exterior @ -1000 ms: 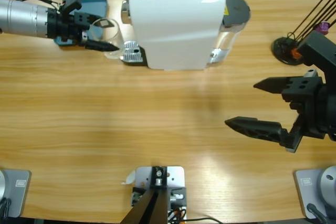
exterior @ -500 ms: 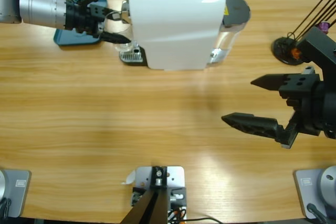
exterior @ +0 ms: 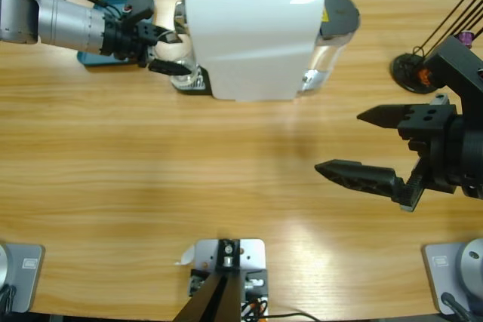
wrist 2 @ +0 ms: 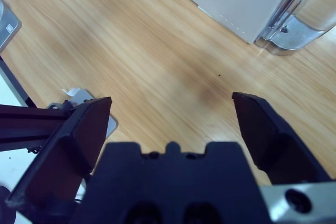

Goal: Pour coffee

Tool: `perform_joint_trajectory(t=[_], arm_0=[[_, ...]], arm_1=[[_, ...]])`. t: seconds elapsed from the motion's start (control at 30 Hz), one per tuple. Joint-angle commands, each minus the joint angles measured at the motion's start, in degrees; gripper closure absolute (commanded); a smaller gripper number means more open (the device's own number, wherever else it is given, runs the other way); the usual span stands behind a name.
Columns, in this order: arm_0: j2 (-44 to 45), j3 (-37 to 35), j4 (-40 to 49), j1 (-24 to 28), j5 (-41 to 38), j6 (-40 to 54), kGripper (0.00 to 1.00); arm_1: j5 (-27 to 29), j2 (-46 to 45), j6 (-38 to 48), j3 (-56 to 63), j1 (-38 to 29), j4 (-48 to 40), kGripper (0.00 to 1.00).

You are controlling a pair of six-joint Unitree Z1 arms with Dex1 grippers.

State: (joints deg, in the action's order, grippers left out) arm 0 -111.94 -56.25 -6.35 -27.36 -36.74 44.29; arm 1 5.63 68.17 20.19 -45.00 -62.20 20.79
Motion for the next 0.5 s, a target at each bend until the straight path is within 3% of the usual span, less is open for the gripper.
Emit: perform_joint_trajectory(t=[0.03,0.27,0.3,0.33,0.37,0.5], arm_0=[[-2.05,0.18,1.34,-1.38,1.86,-0.79,1.0],[-2.23,-0.35,2.87,-1.38,3.13,-0.79,1.0],[-2.27,-0.35,2.95,-1.38,3.55,-0.8,0.733],[-2.27,-0.33,2.94,-1.38,3.78,-0.95,0.222],[-2.07,-0.03,2.88,-1.38,3.57,-0.93,0.035],[-1.95,-0.21,2.83,-1.12,2.9,-1.61,0.0]], arm_1=[[0.79,0.52,0.29,2.11,-0.47,-0.67,0.0],[0.7,0.56,0.29,1.81,-0.47,-0.76,0.0],[0.7,0.56,0.29,1.67,-0.47,-0.76,0.0],[0.7,0.63,0.32,1.59,-0.47,-0.76,0.0],[0.7,0.73,0.29,1.46,-0.47,-0.76,0.0],[0.7,1.23,0.32,1.39,-0.47,-0.76,0.0]])
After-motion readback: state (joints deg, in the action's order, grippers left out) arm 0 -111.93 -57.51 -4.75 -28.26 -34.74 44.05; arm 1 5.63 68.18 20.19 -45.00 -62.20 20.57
